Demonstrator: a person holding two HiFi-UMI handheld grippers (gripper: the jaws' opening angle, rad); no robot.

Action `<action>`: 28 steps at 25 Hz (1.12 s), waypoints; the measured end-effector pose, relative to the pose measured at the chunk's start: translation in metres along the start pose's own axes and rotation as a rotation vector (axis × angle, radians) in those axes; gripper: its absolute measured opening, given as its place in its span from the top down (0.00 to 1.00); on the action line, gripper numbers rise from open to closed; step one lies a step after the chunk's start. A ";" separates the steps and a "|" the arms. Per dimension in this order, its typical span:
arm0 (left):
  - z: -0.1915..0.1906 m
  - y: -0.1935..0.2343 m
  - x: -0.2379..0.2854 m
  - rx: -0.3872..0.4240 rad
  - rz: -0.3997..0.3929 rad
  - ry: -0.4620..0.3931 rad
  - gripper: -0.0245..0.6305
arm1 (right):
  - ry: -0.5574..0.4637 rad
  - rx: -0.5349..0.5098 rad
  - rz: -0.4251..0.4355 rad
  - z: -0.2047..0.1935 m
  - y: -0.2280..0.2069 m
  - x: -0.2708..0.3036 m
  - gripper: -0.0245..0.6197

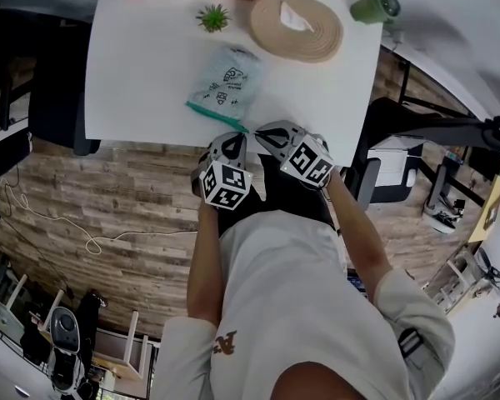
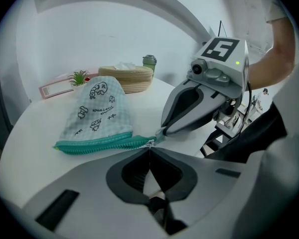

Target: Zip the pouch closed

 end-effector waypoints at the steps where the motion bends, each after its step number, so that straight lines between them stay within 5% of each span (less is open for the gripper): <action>1: 0.000 0.001 -0.001 -0.004 0.015 0.005 0.97 | 0.004 0.007 -0.009 -0.001 -0.001 0.000 0.96; 28: 0.008 0.018 -0.010 -0.097 0.079 -0.032 0.97 | 0.016 0.069 -0.108 -0.005 -0.011 -0.012 0.96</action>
Point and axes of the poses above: the fingertips, and each gripper's own axes: x forward along the fingers, y to its left, z out of its top, the point moved 9 cm from there along -x, backward along the fingers, and after that the axes turned 10 degrees about -z, right-handed, at the moved point
